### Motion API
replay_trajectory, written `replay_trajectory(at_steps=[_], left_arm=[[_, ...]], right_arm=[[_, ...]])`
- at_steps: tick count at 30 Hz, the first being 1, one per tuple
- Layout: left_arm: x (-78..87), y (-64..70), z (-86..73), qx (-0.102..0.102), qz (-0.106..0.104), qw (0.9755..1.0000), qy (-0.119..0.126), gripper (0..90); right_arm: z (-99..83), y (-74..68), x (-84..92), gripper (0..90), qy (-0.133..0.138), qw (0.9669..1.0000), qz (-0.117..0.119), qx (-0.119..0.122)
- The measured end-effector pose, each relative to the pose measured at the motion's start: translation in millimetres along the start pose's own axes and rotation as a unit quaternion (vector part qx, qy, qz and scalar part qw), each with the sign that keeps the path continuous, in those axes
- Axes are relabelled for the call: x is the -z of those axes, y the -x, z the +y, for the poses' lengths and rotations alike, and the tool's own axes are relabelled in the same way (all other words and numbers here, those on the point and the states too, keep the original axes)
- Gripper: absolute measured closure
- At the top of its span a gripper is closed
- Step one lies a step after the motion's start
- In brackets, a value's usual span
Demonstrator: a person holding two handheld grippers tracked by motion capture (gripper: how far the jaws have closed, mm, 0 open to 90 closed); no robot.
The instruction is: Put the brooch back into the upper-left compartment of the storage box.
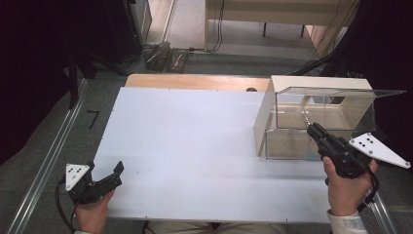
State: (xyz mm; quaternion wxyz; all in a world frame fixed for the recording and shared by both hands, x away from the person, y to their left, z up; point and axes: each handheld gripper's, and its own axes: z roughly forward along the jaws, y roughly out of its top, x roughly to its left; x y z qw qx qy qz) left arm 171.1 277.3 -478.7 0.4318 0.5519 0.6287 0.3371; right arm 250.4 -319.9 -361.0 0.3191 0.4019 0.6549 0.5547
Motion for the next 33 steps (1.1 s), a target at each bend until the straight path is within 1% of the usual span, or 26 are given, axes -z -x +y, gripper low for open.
replay_trajectory(at_steps=[5, 12, 23, 33], left_arm=[[0.0, -0.1, 0.0, 0.001, 0.0, 1.0, 0.0, 3.6], [0.0, -0.5, 0.0, 0.001, 0.0, 1.0, 0.0, 3.6], [-0.2, -0.3, -0.1, 0.001, 0.0, 1.0, 0.0, 3.6], [0.0, -0.6, -0.1, 0.001, 0.0, 1.0, 0.0, 3.6]], right_arm=[[4.9, 1.9, -4.8, 79.6, 0.004, 1.0, -0.001, 0.0], [9.6, 5.1, -11.6, 79.6, -0.001, 1.0, -0.003, -0.008], [15.4, 8.6, -20.1, 79.6, -0.001, 0.9999, -0.005, -0.011], [19.3, 11.9, -34.9, 79.6, -0.006, 0.9998, -0.005, -0.016]])
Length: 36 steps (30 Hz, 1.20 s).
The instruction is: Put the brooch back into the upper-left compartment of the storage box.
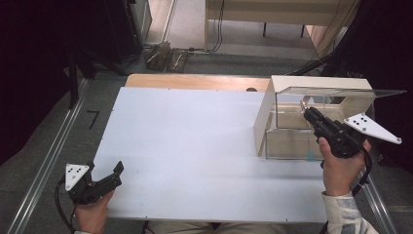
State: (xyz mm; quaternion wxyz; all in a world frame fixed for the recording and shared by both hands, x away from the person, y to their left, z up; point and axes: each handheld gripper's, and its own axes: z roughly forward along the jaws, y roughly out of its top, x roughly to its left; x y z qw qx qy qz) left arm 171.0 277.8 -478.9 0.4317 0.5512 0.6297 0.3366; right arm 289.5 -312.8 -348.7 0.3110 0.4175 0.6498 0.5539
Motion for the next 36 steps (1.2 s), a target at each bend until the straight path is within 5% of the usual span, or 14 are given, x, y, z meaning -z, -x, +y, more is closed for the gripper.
replay_trajectory(at_steps=[11, 23, 36], left_arm=[[0.1, -0.1, -0.1, 0.001, 0.0, 1.0, 0.0, 3.6], [0.3, -0.2, -0.1, 0.002, 0.0, 1.0, 0.001, 3.6], [0.5, -0.4, 0.0, 0.002, -0.001, 1.0, 0.0, 3.6]], right_arm=[[-2.5, 5.2, -13.6, 77.2, -0.011, 0.9998, -0.016, -0.005], [-3.8, 0.2, -19.1, 38.0, -0.018, 0.9998, -0.011, 0.004], [-5.0, -6.5, -15.1, 20.4, -0.017, 0.9998, -0.011, 0.001]])
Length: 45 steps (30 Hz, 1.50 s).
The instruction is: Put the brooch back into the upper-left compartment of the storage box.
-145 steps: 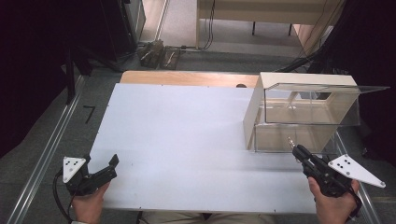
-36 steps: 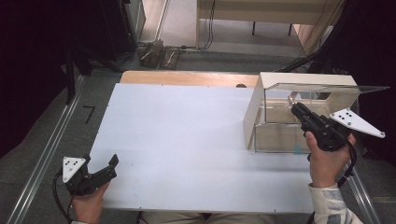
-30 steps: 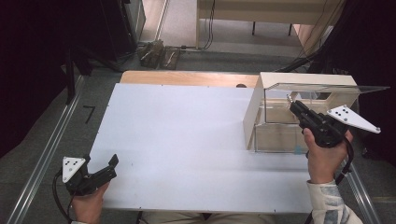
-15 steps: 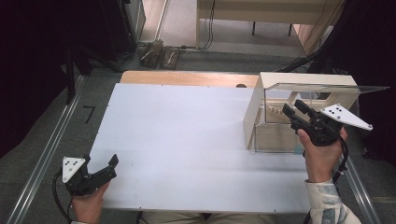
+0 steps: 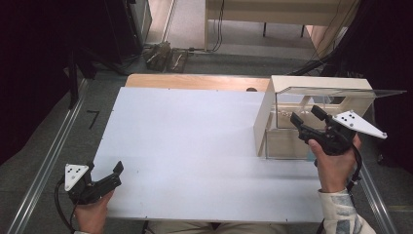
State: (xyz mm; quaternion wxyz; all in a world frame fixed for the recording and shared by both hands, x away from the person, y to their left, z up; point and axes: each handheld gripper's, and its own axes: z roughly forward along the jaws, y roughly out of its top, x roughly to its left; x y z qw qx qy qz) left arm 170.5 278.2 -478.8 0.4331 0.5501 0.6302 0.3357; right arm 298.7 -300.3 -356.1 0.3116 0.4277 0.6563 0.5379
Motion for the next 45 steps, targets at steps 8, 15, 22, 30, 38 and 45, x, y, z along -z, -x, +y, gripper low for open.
replay_trajectory(at_steps=[8, 15, 22, 30, 38, 45], left_arm=[[0.0, 0.0, 0.1, -0.001, 0.0, 1.0, 0.0, 3.6], [0.0, 0.0, 0.1, 0.0, 0.0, 1.0, 0.0, 3.6], [0.1, 0.0, 0.0, 0.0, 0.0, 1.0, 0.0, 3.6], [0.1, 0.0, 0.0, 0.0, -0.001, 1.0, 0.0, 3.6], [0.3, 0.1, 0.0, 0.0, 0.0, 1.0, 0.001, 3.6], [0.4, 0.1, 0.1, 0.0, 0.0, 1.0, 0.001, 3.6]], right_arm=[[-0.4, -4.1, 5.7, 14.8, 0.0, 0.9999, 0.002, 0.01], [-1.2, -9.2, 13.0, 14.0, 0.007, 0.9998, 0.004, 0.016], [-0.2, -12.3, 18.5, 13.8, 0.015, 0.9997, 0.005, 0.017], [-4.2, -10.6, 23.2, 13.4, 0.01, 0.9998, 0.002, 0.017], [-10.2, -8.1, 27.8, 13.4, 0.009, 0.9997, -0.008, 0.021], [-11.8, -9.2, 33.3, 13.4, 0.016, 0.9996, -0.009, 0.023]])
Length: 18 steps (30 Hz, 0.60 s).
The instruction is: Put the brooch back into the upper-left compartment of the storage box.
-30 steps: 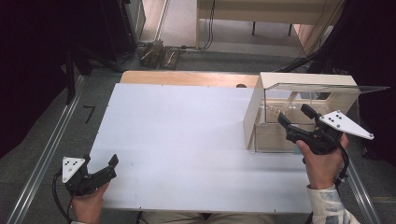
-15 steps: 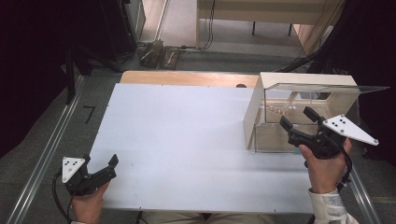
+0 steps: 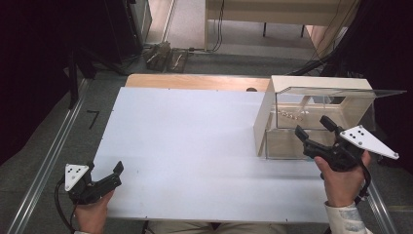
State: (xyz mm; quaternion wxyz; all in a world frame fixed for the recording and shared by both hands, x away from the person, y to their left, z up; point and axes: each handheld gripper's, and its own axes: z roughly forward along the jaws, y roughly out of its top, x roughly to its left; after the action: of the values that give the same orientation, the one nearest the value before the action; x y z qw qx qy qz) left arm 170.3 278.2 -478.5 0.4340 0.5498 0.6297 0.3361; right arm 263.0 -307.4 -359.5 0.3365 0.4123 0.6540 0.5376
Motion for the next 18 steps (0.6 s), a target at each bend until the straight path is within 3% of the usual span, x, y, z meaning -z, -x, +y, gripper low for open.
replay_trajectory(at_steps=[18], left_arm=[[1.1, -0.2, 0.3, -0.001, -0.002, 1.0, 0.001, 3.6]], right_arm=[[-23.8, -2.0, 16.6, 13.4, -0.007, 0.9999, -0.009, 0.001]])
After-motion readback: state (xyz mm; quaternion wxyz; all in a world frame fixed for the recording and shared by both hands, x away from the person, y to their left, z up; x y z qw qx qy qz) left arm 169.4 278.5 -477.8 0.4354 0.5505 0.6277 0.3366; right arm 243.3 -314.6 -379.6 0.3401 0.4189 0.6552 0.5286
